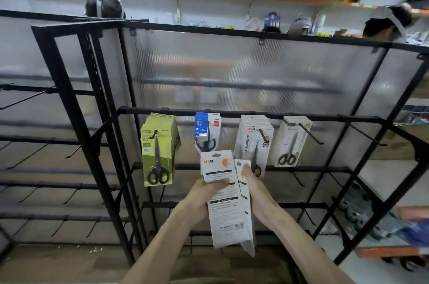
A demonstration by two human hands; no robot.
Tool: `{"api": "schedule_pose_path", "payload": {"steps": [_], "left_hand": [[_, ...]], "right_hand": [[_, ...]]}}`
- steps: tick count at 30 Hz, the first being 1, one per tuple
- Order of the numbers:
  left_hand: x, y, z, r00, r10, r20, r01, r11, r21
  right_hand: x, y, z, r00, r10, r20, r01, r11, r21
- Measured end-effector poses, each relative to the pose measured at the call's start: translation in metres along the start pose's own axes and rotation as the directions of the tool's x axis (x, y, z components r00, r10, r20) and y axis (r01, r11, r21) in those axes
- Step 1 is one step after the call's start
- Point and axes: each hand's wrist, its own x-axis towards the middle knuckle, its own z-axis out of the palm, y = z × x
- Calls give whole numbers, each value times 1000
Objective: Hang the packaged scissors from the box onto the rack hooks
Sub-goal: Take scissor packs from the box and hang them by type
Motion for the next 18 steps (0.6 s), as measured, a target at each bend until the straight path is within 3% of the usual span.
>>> {"api": "schedule_pose_path", "payload": {"steps": [2,5,10,13,18], "left_hand": [[-5,-1,0,1000,0,2,0,1000,-12],[-12,1,1,1000,-12,-9,12,999,-36],[-19,1,16,999,28,24,-28,1000,-8],[-27,-3,28,998,-8,57,11,998,-55],[-28,-14,32,996,-30,-83,18,990,-139]], "right_hand": [[-4,0,-6,996,13,85,-15,1000,21],[-9,-6,-15,993,53,102,-56,998,31],[-24,-7,-17,990,-131,-44,113,951,-286],[-30,-11,-26,975,-137,-178,97,971,-217],[-38,-21,-61,956,-147,-253,108,981,-162]]}}
